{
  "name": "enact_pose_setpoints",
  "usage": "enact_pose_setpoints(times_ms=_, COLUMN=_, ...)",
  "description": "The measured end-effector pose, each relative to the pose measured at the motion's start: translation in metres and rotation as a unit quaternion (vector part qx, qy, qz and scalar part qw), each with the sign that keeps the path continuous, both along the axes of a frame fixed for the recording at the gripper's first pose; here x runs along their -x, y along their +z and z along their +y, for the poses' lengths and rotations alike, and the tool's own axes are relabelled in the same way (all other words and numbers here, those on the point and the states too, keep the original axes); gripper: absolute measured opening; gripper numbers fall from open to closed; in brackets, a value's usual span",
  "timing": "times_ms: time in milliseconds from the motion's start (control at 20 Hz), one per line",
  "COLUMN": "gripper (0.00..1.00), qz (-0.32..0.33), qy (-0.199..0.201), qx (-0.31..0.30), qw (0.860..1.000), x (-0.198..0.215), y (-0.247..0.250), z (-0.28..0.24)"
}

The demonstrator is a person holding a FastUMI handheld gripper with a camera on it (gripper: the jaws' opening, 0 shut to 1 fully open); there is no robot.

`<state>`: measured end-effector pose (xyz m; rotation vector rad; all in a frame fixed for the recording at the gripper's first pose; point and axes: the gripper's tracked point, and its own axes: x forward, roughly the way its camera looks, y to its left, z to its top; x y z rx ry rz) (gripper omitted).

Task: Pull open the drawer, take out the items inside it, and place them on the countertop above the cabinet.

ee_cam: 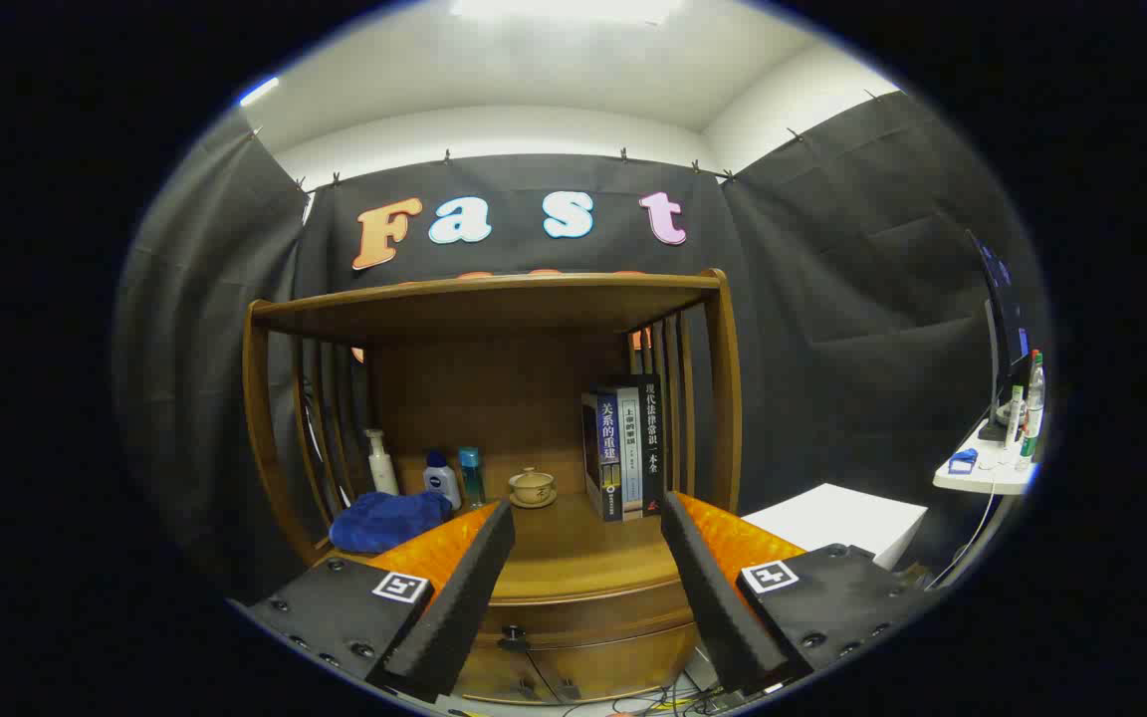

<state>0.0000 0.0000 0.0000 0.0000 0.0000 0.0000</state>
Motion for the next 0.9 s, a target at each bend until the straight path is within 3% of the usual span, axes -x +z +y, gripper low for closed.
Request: enact_pose_setpoints(times_ms=900, gripper=0.98, qz=0.005, qy=-0.009, qx=0.006, qw=1.000, x=0.0014, y=-0.0086, z=-0.0032)
